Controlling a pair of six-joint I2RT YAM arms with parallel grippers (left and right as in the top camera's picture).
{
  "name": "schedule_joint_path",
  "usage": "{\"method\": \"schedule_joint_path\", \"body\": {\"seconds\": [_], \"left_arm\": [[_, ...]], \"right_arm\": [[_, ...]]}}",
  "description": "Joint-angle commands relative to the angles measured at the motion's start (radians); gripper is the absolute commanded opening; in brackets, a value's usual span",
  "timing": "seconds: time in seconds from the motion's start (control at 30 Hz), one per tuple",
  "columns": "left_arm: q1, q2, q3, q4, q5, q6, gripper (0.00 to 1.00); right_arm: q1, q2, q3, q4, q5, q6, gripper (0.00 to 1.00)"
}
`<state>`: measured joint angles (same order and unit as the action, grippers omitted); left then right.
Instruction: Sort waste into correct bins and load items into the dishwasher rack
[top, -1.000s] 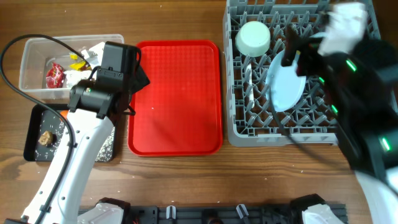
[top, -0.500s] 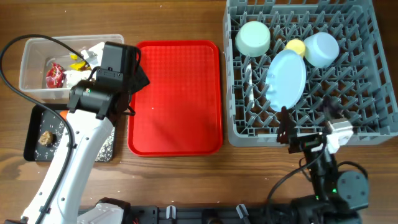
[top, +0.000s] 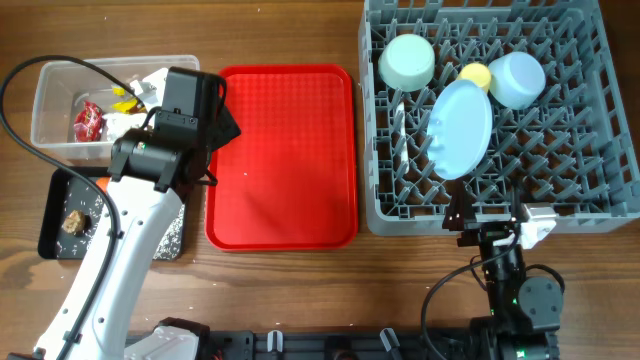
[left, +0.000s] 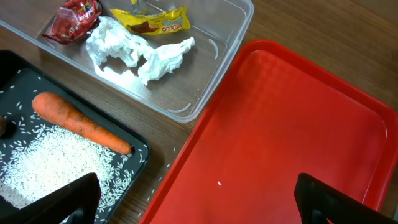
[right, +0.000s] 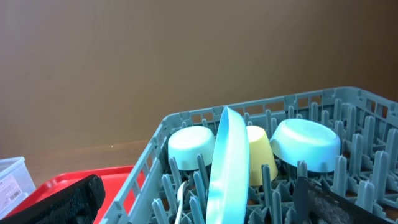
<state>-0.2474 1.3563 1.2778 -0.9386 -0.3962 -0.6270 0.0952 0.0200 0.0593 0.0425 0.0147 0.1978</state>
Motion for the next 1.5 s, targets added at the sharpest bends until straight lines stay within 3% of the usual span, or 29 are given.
{"method": "schedule_joint_path", "body": {"seconds": [0.0, 1.23, 1.47], "left_arm": [[0.003, -0.016, 0.007, 0.002, -0.016, -0.009, 1.00], [0.003, -0.018, 0.005, 0.000, -0.016, -0.009, 1.00], [0.003, -0.247, 0.005, -0.001, -0.016, -0.009, 1.00]], "right_arm": [[-0.005, -0.017, -0.021, 0.010, -0.021, -0.014, 1.00], [-0.005, -0.015, -0.054, -0.035, -0.016, -0.013, 1.00], [-0.005, -0.015, -0.054, -0.035, -0.016, -0.014, 1.00]]}}
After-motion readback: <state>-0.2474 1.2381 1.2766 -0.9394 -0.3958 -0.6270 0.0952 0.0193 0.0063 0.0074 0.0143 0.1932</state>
